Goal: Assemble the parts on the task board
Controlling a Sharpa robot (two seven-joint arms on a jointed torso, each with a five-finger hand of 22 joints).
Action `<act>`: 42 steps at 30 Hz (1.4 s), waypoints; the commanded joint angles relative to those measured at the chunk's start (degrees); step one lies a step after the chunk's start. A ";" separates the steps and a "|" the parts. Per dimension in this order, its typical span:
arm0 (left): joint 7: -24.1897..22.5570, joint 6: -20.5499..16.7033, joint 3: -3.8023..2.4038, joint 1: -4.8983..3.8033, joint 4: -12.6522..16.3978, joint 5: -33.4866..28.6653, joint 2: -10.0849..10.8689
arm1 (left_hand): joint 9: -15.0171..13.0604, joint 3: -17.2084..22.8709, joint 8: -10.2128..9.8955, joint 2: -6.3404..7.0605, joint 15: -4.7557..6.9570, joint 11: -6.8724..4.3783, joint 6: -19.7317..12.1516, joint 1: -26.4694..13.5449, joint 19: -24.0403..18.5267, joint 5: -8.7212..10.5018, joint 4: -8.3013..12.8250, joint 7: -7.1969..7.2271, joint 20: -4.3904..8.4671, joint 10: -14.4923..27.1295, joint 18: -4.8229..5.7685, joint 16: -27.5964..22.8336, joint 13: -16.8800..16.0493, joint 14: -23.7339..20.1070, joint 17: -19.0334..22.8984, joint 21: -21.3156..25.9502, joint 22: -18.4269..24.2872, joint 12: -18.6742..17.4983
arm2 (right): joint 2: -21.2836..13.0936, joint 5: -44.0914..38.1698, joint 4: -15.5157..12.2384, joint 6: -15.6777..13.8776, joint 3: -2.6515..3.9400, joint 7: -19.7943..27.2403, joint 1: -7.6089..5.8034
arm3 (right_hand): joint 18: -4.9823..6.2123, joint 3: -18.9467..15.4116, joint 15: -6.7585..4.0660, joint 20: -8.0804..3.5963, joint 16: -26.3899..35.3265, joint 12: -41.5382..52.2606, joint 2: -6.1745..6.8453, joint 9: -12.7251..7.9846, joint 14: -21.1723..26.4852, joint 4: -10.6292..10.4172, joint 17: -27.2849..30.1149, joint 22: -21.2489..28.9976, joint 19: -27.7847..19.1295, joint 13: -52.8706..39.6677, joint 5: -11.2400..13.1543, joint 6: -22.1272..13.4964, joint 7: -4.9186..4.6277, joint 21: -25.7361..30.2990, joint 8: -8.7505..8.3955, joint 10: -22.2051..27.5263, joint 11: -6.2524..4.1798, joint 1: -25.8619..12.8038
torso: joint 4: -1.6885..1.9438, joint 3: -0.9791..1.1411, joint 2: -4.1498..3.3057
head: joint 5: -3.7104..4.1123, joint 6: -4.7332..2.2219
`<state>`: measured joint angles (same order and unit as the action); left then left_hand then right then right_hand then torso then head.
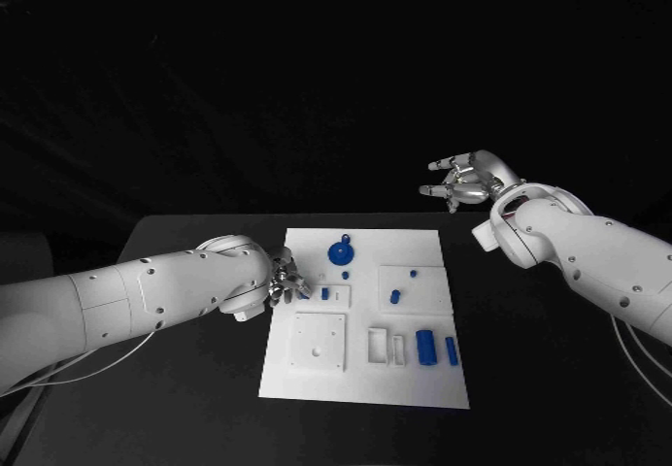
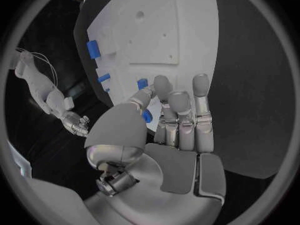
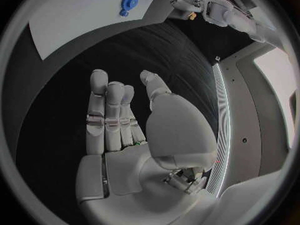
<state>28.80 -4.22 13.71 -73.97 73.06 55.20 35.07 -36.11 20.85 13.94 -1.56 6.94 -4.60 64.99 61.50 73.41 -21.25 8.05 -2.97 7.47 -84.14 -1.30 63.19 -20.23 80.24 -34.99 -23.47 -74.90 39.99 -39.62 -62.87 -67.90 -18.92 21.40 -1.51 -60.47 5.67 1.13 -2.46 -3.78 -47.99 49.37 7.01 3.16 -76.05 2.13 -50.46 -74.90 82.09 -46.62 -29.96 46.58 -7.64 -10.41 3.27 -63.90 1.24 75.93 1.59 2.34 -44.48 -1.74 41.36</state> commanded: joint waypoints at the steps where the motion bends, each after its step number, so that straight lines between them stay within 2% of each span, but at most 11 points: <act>1: -0.26 1.08 0.03 0.16 -0.31 0.83 -0.51 | -5.99 2.90 0.13 -0.54 0.04 -0.66 4.81 0.37 0.04 -0.12 3.19 4.44 -0.19 -2.56 -0.38 -0.37 0.07 0.32 -0.09 -0.37 -1.07 0.26 | 0.01 -0.06 -0.07 0.54 0.03 0.12 0.03 | 0.72 -0.02 -0.13 0.14 -0.23 0.22 -0.05 0.04 0.29 -0.45 0.00 -1.04 0.21 -0.06 -0.26 0.00 -0.07 0.12 -0.10 0.29 -0.05 -0.52 | -0.01 0.00 -0.03 | -0.04 0.02; 16: -0.34 2.12 0.02 0.66 -1.57 2.33 -2.18 | -6.05 2.73 0.17 -0.53 0.01 -0.62 4.93 0.18 0.07 0.07 2.95 4.50 -0.22 -2.58 -0.37 -0.34 0.01 0.40 -0.15 -0.40 -1.06 0.45 | 0.24 -0.06 0.10 0.63 0.03 0.16 0.13 | 0.72 -0.02 -0.13 0.14 -0.23 0.22 -0.05 0.04 0.29 -0.45 0.00 -1.04 0.21 -0.06 -0.26 0.00 -0.07 0.12 -0.10 0.29 -0.05 -0.52 | -0.02 0.08 0.00 | 0.07 0.26; 24: 0.05 3.41 0.01 0.69 -1.79 2.40 -2.28 | -6.08 2.60 0.17 -0.42 -0.04 -0.58 5.00 0.11 0.03 0.15 2.90 4.51 -0.31 -2.57 -0.42 -0.32 0.04 0.37 -0.20 -0.39 -1.05 0.56 | 0.24 -0.06 0.16 0.64 0.03 0.17 0.20 | 0.72 -0.02 -0.13 0.14 -0.23 0.22 -0.05 0.04 0.29 -0.45 0.00 -1.04 0.21 -0.06 -0.26 0.00 -0.07 0.12 -0.10 0.29 -0.05 -0.52 | 0.02 0.03 0.00 | 0.13 0.30; 28: 0.49 4.66 0.01 0.70 -1.94 2.41 -2.28 | -6.03 1.76 0.06 0.05 -0.19 -0.41 4.96 -0.08 -0.22 0.91 2.09 4.54 -0.56 -2.56 -0.49 -0.43 0.18 0.06 -0.19 -0.19 -1.01 0.37 | 0.21 -0.06 0.16 0.64 0.03 0.19 0.23 | 0.72 -0.02 -0.13 0.14 -0.23 0.22 -0.05 0.04 0.29 -0.45 0.00 -1.04 0.21 -0.06 -0.26 0.00 -0.07 0.12 -0.10 0.29 -0.05 -0.52 | 0.02 -0.02 0.01 | 0.18 0.37; 30: 0.80 5.21 0.01 0.70 -2.06 2.44 -2.30 | -5.84 0.77 -0.18 0.91 -0.25 -0.36 4.73 -0.88 -0.32 1.36 1.12 4.61 -0.69 -2.53 -0.50 -0.54 0.25 -0.12 -0.13 -0.04 -0.97 0.17 | 0.20 -0.06 0.16 0.63 0.03 0.20 0.24 | 0.72 -0.02 -0.13 0.14 -0.23 0.22 -0.05 0.04 0.29 -0.45 0.00 -1.04 0.21 -0.06 -0.26 0.00 -0.07 0.12 -0.10 0.29 -0.05 -0.52 | 0.02 -0.03 0.01 | 0.17 0.38; 31: 0.91 5.39 0.01 0.70 -2.12 2.49 -2.31 | -5.69 0.18 -0.32 1.33 -0.26 -0.38 4.63 -1.40 -0.35 2.24 0.56 4.66 -0.73 -2.53 -0.48 -0.61 0.28 -0.19 -0.09 0.04 -0.94 0.07 | 0.20 -0.06 0.16 0.62 0.03 0.21 0.24 | 0.72 -0.02 -0.13 0.14 -0.23 0.22 -0.05 0.04 0.29 -0.45 0.00 -1.04 0.21 -0.06 -0.26 0.00 -0.07 0.12 -0.10 0.29 -0.05 -0.52 | 0.02 -0.03 0.02 | 0.17 0.37; 32: 1.00 5.48 0.01 0.70 -2.17 2.56 -2.32 | -5.13 -0.60 -0.75 1.76 -0.26 -0.38 4.53 -1.89 -0.40 4.26 -0.28 4.70 -0.77 -2.51 -0.45 -0.71 0.32 -0.27 -0.02 0.17 -0.90 -0.08 | 0.20 -0.06 0.16 0.62 0.03 0.22 0.25 | 0.72 -0.02 -0.13 0.14 -0.23 0.22 -0.05 0.04 0.29 -0.45 0.00 -1.04 0.21 -0.06 -0.26 0.00 -0.07 0.12 -0.10 0.29 -0.05 -0.52 | 0.02 -0.03 0.01 | 0.19 0.34; 37: 1.27 5.40 0.01 0.70 -2.42 3.02 -2.41 | -2.46 -3.13 -1.97 4.04 -0.25 -0.30 4.97 -2.10 -0.36 7.18 -3.91 4.73 -0.61 -2.47 -0.14 -1.04 0.27 -0.52 0.26 0.85 -0.84 -0.57 | 0.20 -0.04 0.18 0.54 0.03 0.27 0.28 | 0.72 -0.07 -0.14 0.13 -0.23 0.24 -0.12 0.03 0.28 -0.35 -0.01 -1.03 0.19 -0.06 -0.30 -0.23 -0.08 0.03 -0.12 0.32 -0.03 -0.72 | 0.04 -0.05 0.00 | 0.27 0.40; 40: 1.50 4.80 0.01 0.70 -2.52 3.15 -2.43 | -0.82 -3.16 -2.51 6.44 -0.39 -0.10 4.97 -1.46 -0.42 8.23 -7.33 4.47 -0.62 -2.48 0.04 -1.17 0.19 -0.75 0.44 1.35 -0.89 -0.95 | 0.20 -0.14 0.18 0.48 0.03 0.30 0.30 | 0.72 -0.03 -0.13 0.14 -0.18 0.18 0.01 0.01 0.35 -0.27 0.01 -1.01 0.14 -0.03 -0.31 -0.60 -0.11 0.07 -0.14 0.40 -0.01 -0.54 | 0.02 -0.06 -0.01 | 0.24 0.39; 41: 1.56 4.59 0.01 0.70 -2.55 3.17 -2.42 | 1.40 -2.63 -3.06 7.70 -0.46 -0.02 5.48 -0.16 -0.30 8.73 -9.92 4.26 -0.66 -2.46 0.03 -1.17 0.10 -0.75 0.59 1.59 -0.96 -1.07 | 0.19 -0.18 0.18 0.47 0.03 0.31 0.30 | 0.72 -0.03 -0.13 0.14 -0.18 0.18 0.01 0.01 0.35 -0.27 0.01 -1.01 0.14 -0.03 -0.31 -0.60 -0.11 0.07 -0.14 0.40 -0.01 -0.54 | 0.02 -0.05 -0.01 | 0.24 0.39; 42: 1.62 4.35 0.01 0.70 -2.58 3.19 -2.40 | 2.12 -2.76 -3.31 8.15 -0.45 0.04 5.27 0.01 -0.28 9.54 -10.65 4.17 -0.67 -2.46 0.02 -1.18 0.08 -0.78 0.63 1.67 -0.97 -1.12 | 0.20 -0.21 0.18 0.46 0.03 0.31 0.31 | 0.72 -0.03 -0.13 0.14 -0.18 0.18 0.01 0.01 0.35 -0.27 0.01 -1.01 0.14 -0.03 -0.31 -0.60 -0.11 0.07 -0.14 0.40 -0.01 -0.54 | 0.03 -0.05 -0.02 | 0.25 0.37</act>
<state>29.80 -0.83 13.68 -73.38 70.46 57.97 32.83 -34.59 17.99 10.93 6.10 6.41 -4.91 70.33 61.58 73.10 -12.04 -1.98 1.65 7.16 -83.82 -1.30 62.30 -20.04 79.91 -34.41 -21.94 -74.92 39.09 -39.44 -62.87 -67.72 -18.78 21.40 -1.49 -60.20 5.68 1.13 -2.46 -3.78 -47.99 49.37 6.79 3.16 -76.05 2.14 -50.46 -74.90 82.09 -46.62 -29.96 46.42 -7.80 -10.41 3.27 -63.90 1.24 75.70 1.60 2.28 -44.47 -1.48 41.73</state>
